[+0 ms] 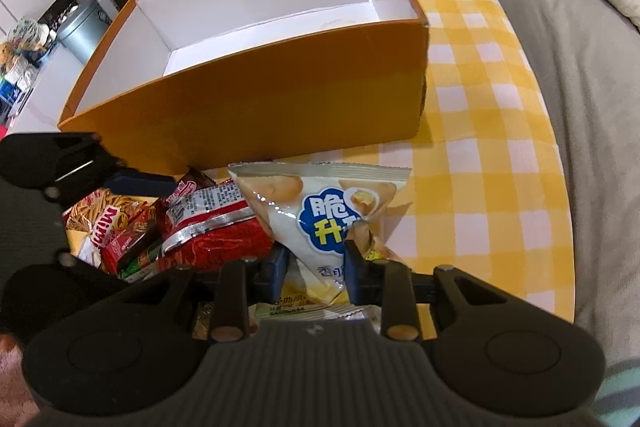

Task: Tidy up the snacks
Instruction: 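Lift both held bags and carry them over the orange box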

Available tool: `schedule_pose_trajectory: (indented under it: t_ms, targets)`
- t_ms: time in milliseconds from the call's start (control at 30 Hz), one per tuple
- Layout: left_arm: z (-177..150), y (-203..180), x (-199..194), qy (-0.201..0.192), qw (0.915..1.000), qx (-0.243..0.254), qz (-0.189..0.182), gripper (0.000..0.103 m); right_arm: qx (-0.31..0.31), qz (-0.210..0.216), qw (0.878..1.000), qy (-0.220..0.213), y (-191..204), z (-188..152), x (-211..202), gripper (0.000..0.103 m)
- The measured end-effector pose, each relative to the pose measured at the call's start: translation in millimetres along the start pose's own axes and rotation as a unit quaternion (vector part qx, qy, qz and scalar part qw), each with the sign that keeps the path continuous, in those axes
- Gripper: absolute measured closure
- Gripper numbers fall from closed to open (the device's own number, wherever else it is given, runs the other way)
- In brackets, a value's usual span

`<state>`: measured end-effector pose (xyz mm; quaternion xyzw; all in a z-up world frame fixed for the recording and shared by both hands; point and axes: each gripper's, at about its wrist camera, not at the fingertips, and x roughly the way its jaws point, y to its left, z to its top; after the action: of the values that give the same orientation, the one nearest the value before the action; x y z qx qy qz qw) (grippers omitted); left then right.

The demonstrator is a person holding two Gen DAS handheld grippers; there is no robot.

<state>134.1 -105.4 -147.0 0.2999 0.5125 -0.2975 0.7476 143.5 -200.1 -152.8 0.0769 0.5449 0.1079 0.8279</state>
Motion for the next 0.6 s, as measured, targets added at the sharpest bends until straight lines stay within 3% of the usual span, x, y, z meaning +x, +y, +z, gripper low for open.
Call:
schedule_pose_trajectory:
  t_ms: [200,300,600]
  targets:
    - [8,10,19,0.024,0.9994,-0.014,-0.020,0.014,-0.001,0.005,1.000,0.009,0,5,8,0.076]
    - [5,12,21,0.020,0.9990,-0.022,-0.034,0.021,0.004,0.008,1.000,0.011,-3,7,10,0.076]
    - [-3,12,4,-0.001,0.9966,-0.074,-0.034,0.023,0.004,0.003,1.000,0.004,-2,10,8,0.077]
